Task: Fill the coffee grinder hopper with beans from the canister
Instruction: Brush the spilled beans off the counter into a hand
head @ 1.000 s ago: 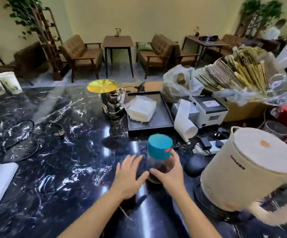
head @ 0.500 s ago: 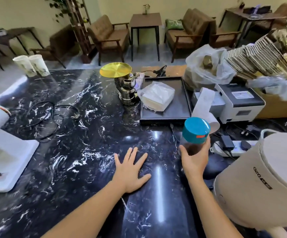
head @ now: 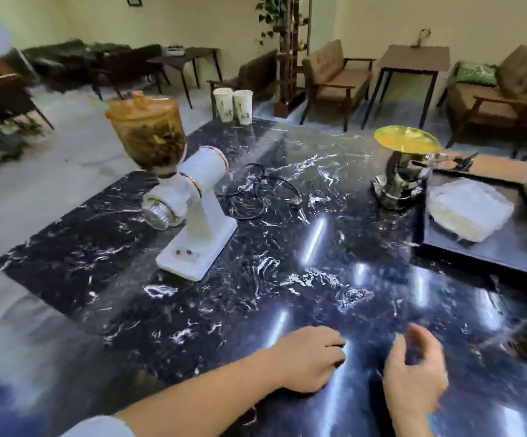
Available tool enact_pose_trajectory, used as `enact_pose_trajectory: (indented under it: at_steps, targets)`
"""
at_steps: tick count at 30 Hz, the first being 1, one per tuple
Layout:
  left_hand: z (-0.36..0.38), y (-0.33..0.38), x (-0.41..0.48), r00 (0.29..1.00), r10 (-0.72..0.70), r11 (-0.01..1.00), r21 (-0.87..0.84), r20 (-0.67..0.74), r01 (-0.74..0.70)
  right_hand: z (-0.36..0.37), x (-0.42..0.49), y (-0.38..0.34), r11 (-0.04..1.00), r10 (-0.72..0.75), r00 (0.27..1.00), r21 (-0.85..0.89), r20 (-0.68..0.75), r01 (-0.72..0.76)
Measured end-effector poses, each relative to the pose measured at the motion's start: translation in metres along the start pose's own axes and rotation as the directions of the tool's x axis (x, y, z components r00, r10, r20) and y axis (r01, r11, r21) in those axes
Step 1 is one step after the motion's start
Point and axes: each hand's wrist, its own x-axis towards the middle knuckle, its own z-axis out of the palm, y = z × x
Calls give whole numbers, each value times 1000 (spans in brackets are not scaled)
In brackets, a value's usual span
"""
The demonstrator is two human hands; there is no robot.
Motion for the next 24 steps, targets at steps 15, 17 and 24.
enact_pose_trajectory:
  at_steps: [15,17,24]
  targets:
    - [-84,-209,-251,874,-287,950,-233,-392,208,230,-155,-111,782,8,812,-509,583,358]
    - [-90,-221,-243,865,-346,933,-234,-364,274,235,-154,-115,759,30,824,-549,566,349]
    - [-104,-234,-207,812,-370,928,-209,-452,307,234,-169,-130,818,104,901,-551,421,164]
